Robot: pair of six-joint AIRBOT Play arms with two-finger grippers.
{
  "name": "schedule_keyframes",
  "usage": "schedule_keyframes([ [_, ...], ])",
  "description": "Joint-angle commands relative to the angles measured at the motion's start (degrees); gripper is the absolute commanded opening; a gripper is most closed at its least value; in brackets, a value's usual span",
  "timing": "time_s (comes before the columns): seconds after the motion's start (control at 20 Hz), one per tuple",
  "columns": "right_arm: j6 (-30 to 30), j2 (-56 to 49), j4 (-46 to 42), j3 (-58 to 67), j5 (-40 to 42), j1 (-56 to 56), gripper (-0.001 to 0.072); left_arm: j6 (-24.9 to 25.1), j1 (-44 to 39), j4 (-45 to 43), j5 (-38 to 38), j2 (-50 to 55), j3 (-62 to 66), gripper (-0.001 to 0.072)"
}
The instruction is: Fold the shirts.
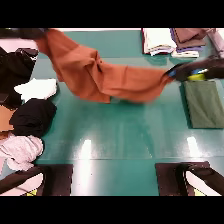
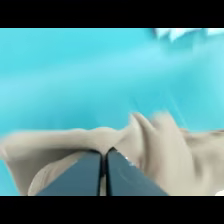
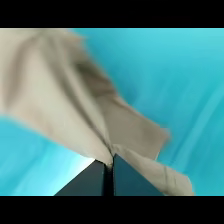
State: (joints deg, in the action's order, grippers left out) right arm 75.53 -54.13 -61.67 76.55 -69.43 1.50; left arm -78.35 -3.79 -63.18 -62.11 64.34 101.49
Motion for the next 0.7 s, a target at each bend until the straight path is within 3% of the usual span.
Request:
schedule_keyframes([
  [0.0,0.1,9.1,-1.4,10.6,-5.3,-9.4,0.0018,0.9,0.0,-0.7,-0.4,-13.0,4.1,0.0023],
  [0.3,0.1,10.5,-0.9,23.9,-10.9,-22.6,0.0017,0.3,0.0,-0.5,-0.1,-21.3,5.9,0.0023],
  [0.45,1.7,5.6,-0.8,25.7,-13.0,-22.6,0.0018,0.2,0.0,-0.5,-3.4,-18.0,3.8,0.0022],
  [0.65,2.0,-4.0,-1.7,16.8,-14.1,-17.0,0.0017,0.4,0.0,-0.5,-7.8,-7.5,-5.4,0.0023],
])
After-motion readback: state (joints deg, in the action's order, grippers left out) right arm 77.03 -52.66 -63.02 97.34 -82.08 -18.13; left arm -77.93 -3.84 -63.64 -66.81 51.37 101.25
